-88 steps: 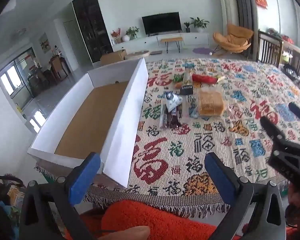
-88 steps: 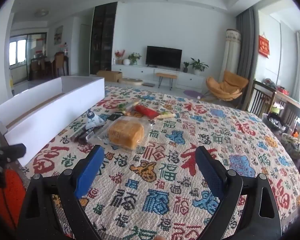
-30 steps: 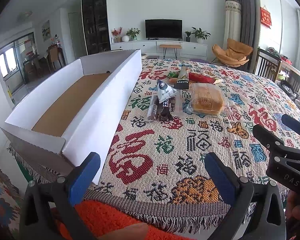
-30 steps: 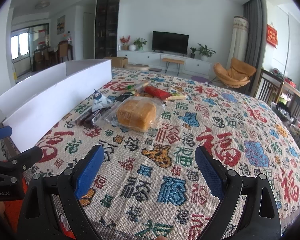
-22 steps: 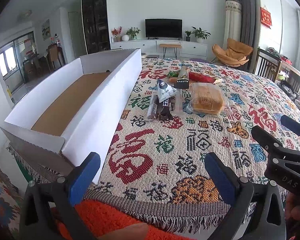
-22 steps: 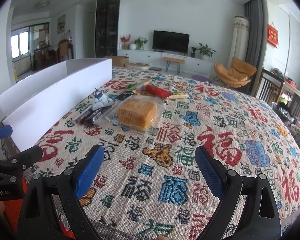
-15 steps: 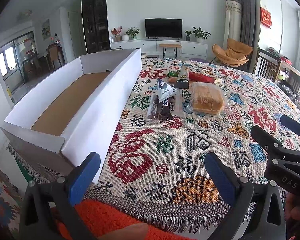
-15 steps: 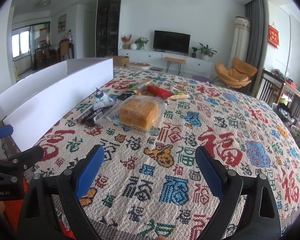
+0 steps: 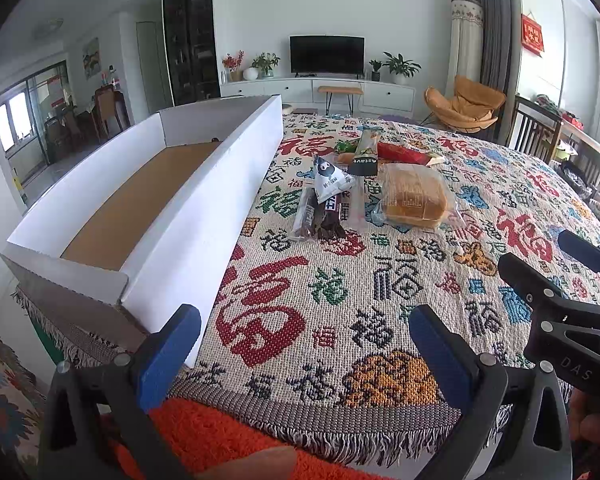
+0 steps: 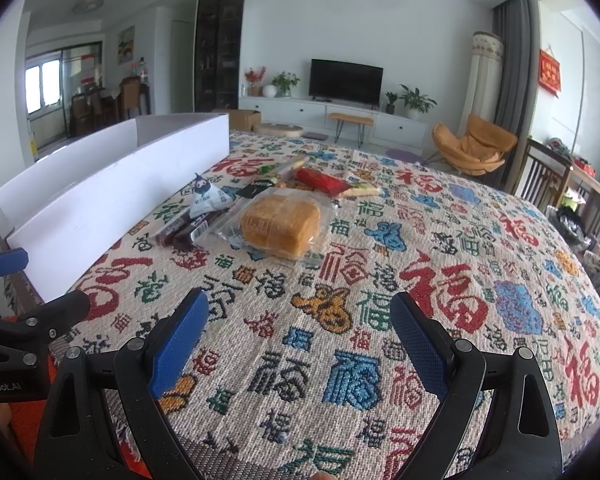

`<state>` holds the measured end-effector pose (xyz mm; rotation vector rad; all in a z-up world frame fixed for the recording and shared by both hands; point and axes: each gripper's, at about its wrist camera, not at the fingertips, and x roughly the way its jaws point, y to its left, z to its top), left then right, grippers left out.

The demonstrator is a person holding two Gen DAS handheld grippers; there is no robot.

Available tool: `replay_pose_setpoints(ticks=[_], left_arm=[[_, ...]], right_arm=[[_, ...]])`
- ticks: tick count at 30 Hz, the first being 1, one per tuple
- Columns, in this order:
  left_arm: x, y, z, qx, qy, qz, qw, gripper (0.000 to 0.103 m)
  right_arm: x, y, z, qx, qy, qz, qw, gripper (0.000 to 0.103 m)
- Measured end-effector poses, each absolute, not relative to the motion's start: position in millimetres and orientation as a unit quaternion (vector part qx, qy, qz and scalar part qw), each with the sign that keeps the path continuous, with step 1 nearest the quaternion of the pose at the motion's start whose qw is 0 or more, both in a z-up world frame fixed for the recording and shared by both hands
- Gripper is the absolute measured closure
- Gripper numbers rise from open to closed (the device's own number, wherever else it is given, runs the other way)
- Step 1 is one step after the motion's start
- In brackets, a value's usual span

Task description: Organize snacks

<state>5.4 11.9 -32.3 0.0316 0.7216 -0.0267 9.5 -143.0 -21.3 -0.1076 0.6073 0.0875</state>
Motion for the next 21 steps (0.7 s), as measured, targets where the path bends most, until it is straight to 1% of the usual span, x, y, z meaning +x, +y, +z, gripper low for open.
replay_pose_setpoints(ticks=[21], left_arm=[[4.3,11.9,-33.4,0.015,0.354,-0.013,0.935,0.0]], right_arm=[[10.3,-142.8,-24.2,-0.051,0.304,0.044,0.95,0.009]])
